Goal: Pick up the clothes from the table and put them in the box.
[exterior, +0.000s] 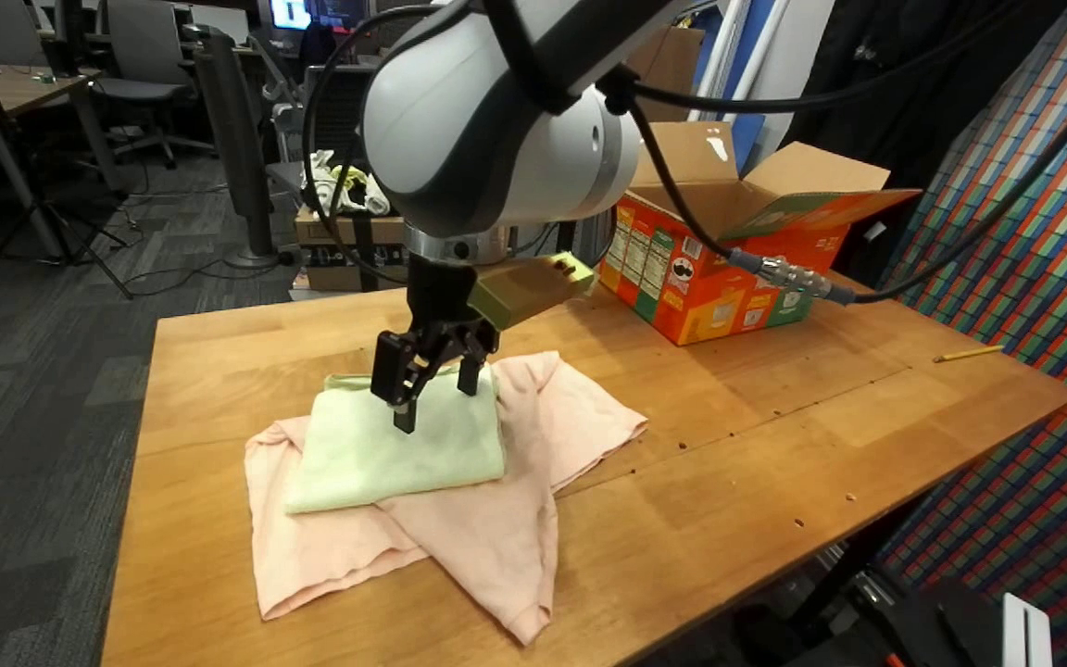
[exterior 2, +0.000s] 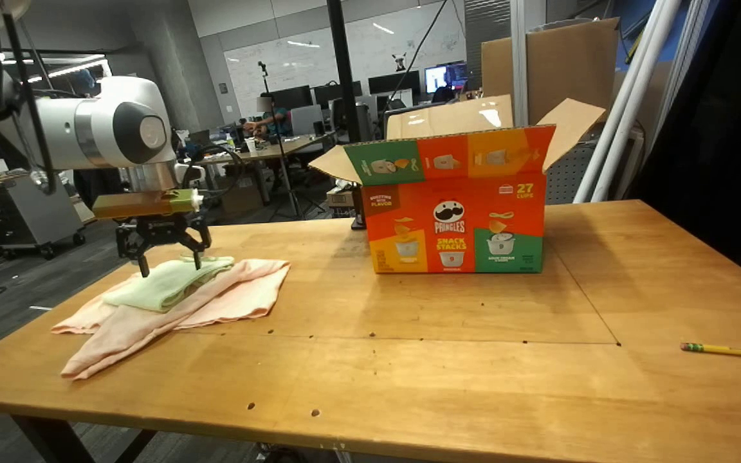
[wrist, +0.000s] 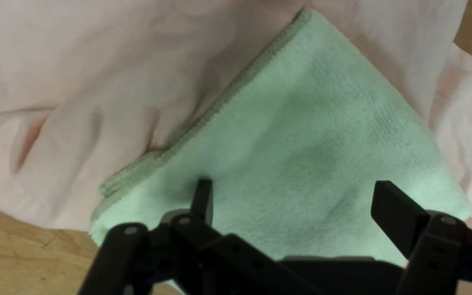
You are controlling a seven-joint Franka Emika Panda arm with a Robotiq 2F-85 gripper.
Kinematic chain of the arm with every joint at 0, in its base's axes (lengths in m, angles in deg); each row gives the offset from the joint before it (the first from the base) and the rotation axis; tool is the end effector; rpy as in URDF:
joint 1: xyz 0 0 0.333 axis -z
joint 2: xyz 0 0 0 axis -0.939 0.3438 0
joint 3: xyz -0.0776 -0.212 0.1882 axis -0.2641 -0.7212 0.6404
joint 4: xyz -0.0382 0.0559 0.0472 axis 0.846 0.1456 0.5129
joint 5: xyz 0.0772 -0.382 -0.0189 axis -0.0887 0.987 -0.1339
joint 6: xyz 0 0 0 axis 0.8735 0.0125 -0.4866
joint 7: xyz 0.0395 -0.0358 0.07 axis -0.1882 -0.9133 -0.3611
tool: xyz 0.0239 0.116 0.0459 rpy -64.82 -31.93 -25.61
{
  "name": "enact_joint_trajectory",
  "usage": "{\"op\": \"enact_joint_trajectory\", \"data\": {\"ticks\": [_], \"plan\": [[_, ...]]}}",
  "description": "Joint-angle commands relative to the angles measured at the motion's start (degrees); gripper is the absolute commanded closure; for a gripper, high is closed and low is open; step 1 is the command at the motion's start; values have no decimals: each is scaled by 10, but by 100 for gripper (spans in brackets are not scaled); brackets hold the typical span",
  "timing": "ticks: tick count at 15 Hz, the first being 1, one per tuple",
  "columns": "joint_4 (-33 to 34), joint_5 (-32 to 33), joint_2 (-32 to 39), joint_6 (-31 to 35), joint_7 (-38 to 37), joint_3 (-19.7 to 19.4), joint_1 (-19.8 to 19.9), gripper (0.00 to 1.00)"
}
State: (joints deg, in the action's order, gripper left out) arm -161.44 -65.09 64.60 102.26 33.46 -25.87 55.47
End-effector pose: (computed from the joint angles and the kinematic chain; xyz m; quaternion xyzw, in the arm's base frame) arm 0.4827 0.2870 0.2537 -0.9486 -0.3102 0.0167 0.0597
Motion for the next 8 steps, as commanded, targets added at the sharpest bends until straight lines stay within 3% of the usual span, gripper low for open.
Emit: {"op": "enact_joint_trajectory", "data": {"ticks": [1, 8], "plan": [[14, 5, 3, -8, 17, 0, 4, 0], [4, -3, 26, -4, 26, 1, 7, 0]]}}
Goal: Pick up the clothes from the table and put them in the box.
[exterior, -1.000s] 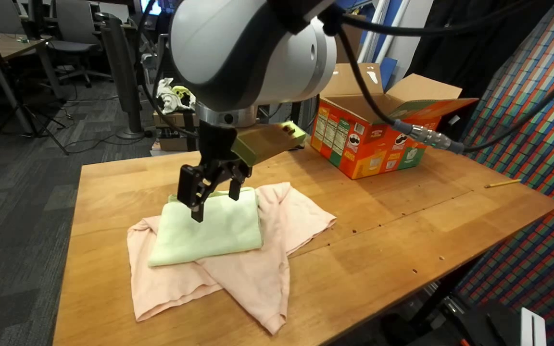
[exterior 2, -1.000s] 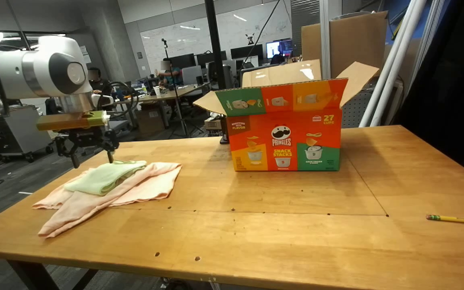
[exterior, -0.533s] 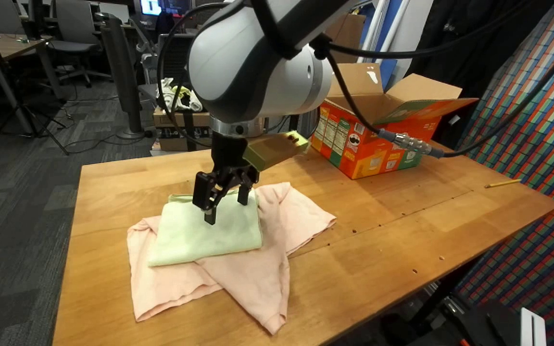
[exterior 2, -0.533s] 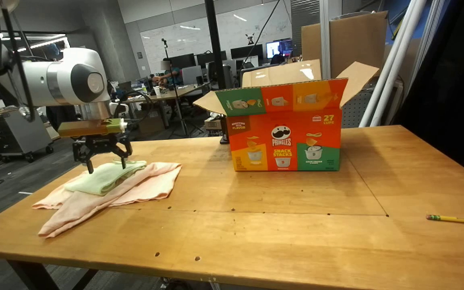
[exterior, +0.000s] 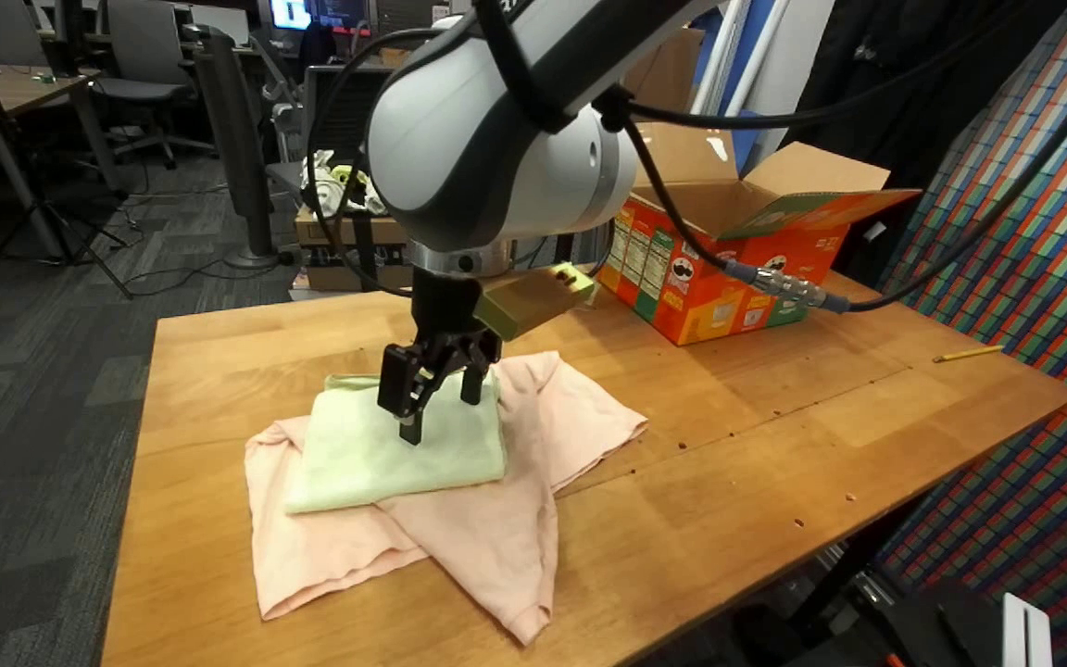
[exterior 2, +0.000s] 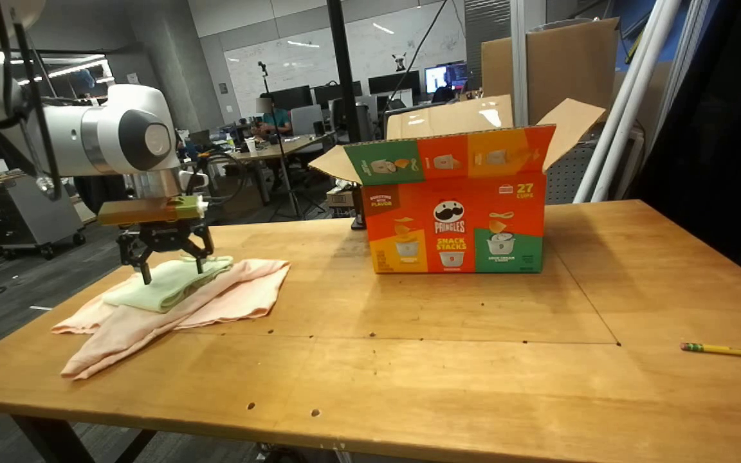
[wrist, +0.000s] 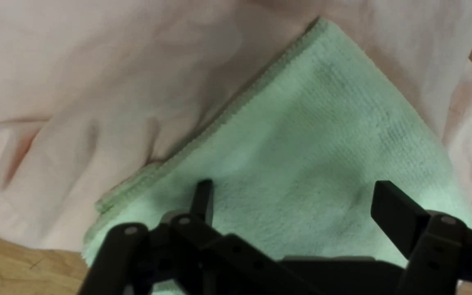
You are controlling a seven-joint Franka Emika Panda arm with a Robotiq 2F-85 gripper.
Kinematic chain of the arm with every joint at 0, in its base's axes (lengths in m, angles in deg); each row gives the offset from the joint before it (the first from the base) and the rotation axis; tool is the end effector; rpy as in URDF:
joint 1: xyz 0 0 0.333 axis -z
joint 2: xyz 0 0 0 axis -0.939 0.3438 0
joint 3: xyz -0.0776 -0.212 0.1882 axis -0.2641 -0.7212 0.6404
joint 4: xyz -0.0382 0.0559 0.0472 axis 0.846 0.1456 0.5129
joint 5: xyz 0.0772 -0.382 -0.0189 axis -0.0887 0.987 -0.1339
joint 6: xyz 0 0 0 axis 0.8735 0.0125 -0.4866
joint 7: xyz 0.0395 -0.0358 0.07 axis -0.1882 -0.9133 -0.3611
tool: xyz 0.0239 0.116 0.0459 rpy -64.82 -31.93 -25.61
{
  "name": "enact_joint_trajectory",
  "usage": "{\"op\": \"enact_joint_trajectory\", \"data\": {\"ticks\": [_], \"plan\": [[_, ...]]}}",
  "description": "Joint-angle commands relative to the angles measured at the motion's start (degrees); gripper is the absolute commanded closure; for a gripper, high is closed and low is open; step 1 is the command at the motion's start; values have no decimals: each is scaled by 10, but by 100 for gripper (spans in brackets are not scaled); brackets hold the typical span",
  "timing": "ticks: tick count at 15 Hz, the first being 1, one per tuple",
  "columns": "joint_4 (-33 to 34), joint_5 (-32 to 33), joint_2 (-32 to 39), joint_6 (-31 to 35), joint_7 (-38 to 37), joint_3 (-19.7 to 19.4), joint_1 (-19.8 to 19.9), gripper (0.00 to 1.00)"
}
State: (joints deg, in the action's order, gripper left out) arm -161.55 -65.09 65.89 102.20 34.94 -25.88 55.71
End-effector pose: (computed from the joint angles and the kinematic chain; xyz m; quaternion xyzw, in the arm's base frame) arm 0.4813 0.2840 0.2407 -0.9452 -0.3197 0.0285 0.0605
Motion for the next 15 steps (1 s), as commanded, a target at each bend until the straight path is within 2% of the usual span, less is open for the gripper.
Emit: {"op": "enact_joint_trajectory", "data": {"ticks": [1, 5, 6, 7, 15], "plan": [[5, -3, 17, -4, 11, 1, 6, 0], [4, 5, 25, -7, 0, -4, 5, 0], [4, 5, 25, -7, 0, -4, 5, 25], [4, 2, 24, -8, 1, -3, 6, 26], [8, 2, 10, -29, -24, -4, 0, 86]]}}
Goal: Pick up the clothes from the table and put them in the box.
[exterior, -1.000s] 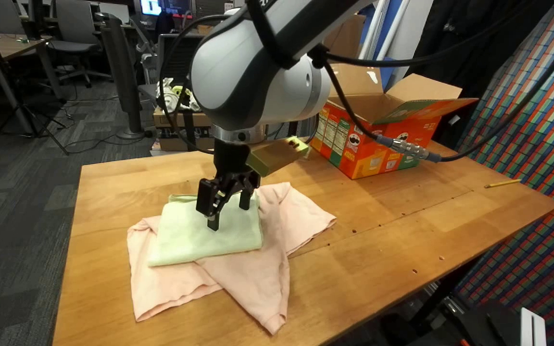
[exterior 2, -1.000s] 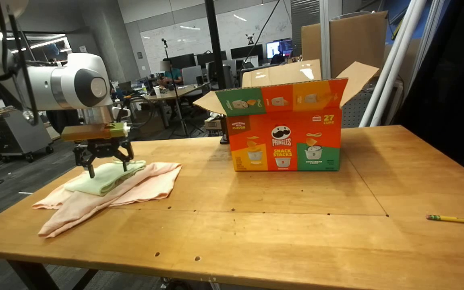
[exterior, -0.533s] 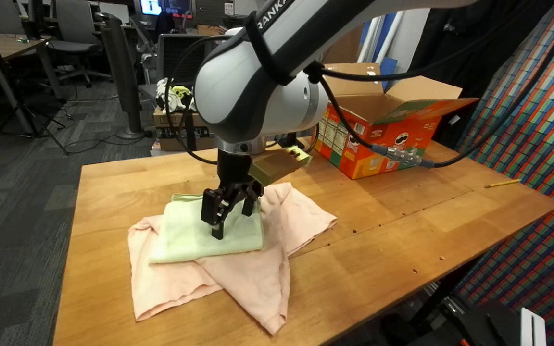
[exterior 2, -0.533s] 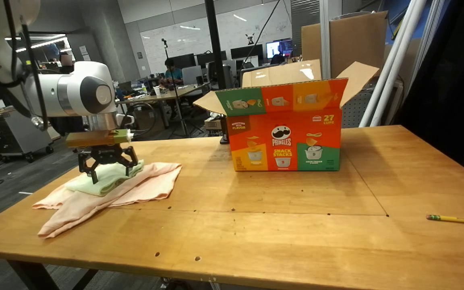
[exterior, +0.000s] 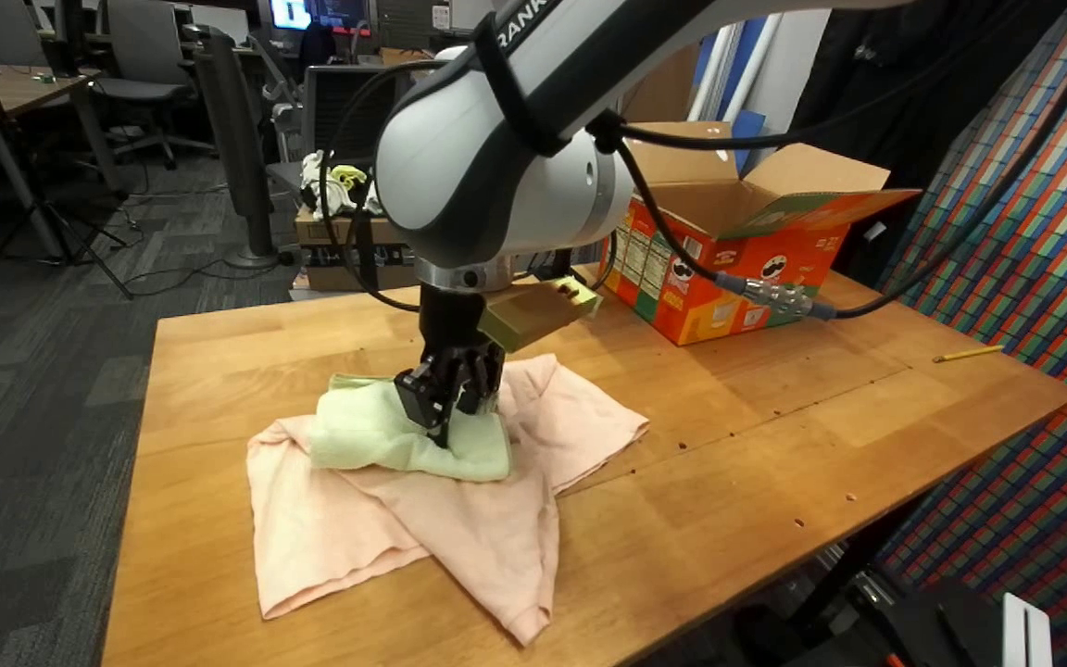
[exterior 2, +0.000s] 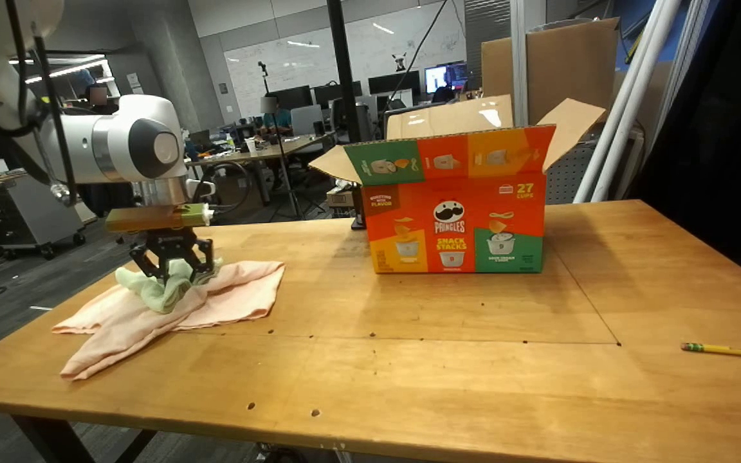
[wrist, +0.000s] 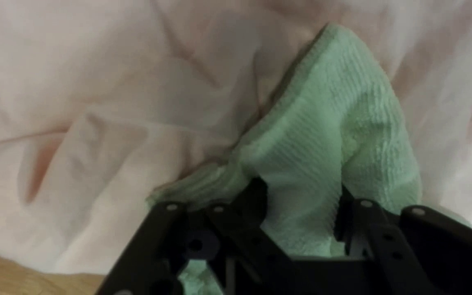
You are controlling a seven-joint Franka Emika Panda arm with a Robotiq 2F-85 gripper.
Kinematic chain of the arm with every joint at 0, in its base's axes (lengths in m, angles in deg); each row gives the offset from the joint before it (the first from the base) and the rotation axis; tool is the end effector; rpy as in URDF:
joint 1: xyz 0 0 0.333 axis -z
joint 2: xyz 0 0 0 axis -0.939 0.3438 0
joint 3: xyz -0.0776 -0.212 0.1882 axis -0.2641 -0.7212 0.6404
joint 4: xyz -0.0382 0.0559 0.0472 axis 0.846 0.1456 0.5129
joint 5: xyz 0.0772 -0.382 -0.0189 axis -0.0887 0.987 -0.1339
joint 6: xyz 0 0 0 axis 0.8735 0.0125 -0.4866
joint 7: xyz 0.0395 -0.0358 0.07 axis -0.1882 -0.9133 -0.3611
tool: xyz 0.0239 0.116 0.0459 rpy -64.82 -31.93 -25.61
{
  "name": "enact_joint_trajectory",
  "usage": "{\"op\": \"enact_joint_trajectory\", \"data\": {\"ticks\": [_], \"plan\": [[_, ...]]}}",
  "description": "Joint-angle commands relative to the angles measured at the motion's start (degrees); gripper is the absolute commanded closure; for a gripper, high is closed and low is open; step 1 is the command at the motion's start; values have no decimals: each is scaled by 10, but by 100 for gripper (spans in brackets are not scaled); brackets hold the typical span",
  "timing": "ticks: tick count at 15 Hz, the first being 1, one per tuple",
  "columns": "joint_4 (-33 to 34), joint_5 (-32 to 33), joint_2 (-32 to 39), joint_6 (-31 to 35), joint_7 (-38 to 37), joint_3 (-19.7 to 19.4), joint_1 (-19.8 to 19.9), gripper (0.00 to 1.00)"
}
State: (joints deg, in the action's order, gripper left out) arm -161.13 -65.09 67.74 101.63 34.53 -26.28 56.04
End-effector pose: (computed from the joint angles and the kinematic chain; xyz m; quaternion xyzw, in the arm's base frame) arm 0.4829 0.2777 0.2252 -0.9478 -0.3096 0.0458 0.0609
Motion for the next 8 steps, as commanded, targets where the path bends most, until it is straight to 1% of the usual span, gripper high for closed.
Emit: {"op": "enact_joint_trajectory", "data": {"ticks": [1, 2, 3, 4, 6, 8], "plan": [[5, 2, -14, -35, -31, 1, -6, 94], [6, 2, -18, -44, -38, 1, -7, 99], [5, 3, -25, -52, -49, 1, -10, 100], [6, 3, -30, -59, -60, 1, -12, 96], [11, 5, -44, -78, -80, 2, -17, 98], [23, 10, -59, -96, -99, 0, -21, 96]]}}
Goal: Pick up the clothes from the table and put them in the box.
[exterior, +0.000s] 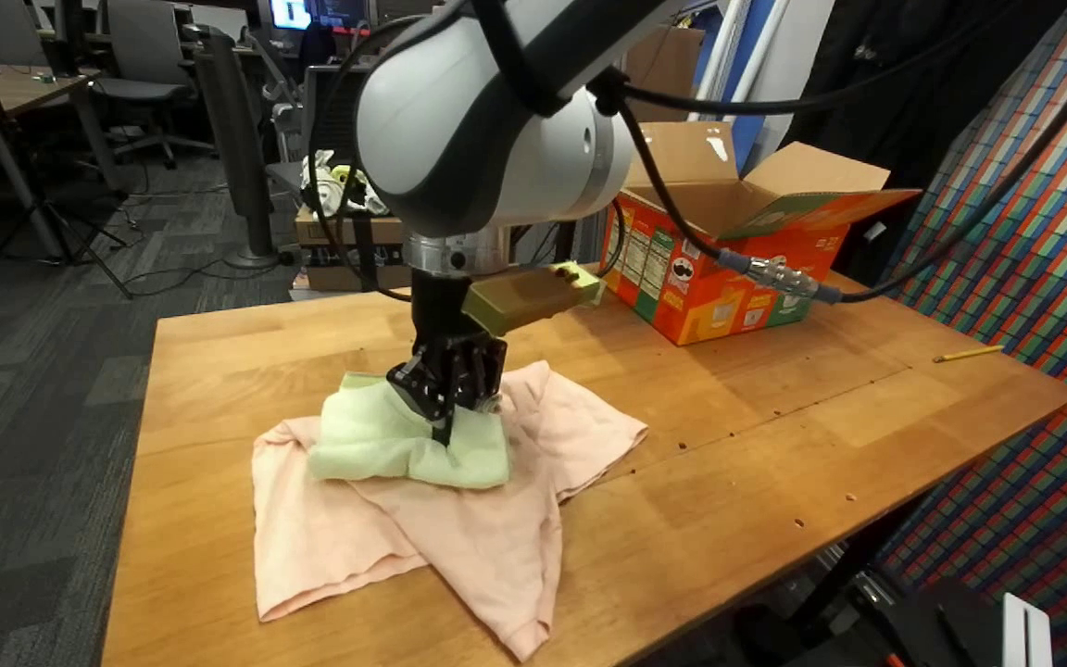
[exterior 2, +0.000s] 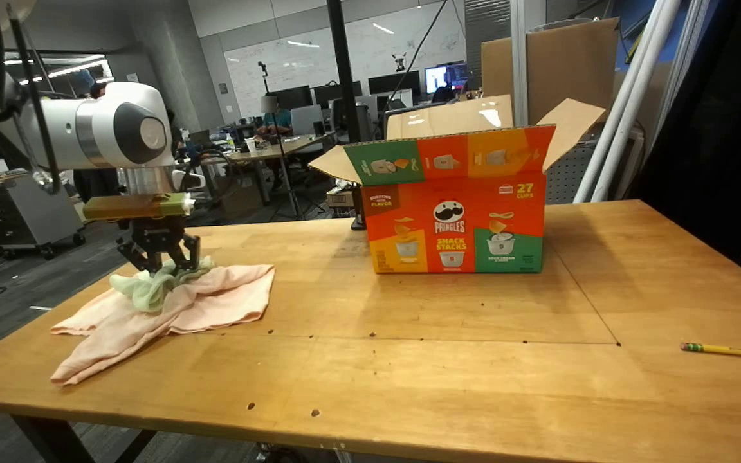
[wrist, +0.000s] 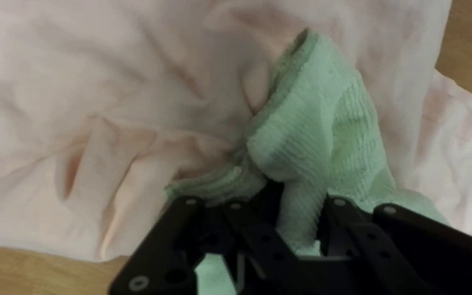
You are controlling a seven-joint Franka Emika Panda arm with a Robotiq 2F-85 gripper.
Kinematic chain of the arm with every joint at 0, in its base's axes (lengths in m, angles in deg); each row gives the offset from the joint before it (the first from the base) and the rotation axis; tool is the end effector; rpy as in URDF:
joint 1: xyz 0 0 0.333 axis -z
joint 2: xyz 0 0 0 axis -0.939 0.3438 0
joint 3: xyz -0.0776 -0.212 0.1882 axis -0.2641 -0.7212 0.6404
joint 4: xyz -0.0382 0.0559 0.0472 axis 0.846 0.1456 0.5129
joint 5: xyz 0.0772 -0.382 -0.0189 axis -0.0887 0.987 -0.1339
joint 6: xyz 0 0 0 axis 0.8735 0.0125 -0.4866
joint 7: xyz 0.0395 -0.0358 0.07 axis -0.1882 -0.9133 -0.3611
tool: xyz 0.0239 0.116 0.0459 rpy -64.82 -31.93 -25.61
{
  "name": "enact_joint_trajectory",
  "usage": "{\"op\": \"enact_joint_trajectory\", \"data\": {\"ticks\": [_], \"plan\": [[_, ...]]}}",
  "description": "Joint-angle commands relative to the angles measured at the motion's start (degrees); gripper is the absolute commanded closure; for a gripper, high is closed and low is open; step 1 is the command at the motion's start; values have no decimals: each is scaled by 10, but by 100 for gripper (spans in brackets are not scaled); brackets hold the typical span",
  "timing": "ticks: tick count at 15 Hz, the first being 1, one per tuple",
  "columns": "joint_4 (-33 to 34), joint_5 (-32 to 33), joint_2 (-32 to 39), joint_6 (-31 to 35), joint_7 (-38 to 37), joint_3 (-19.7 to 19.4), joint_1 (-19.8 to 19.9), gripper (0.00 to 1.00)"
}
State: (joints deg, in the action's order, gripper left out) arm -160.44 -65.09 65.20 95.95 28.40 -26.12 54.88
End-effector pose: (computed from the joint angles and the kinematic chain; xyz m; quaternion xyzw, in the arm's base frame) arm 0.4721 0.2865 0.2463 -0.9580 -0.2734 0.0701 0.0497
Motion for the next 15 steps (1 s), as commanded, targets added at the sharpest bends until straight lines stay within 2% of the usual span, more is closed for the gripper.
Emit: {"op": "enact_joint_trajectory", "data": {"ticks": [1, 8, 15], "plan": [[27, 13, -38, -48, -47, -2, -12, 96], [101, 49, -90, -87, -94, -8, -12, 96], [171, 83, -101, -115, -114, -26, 1, 96]]}}
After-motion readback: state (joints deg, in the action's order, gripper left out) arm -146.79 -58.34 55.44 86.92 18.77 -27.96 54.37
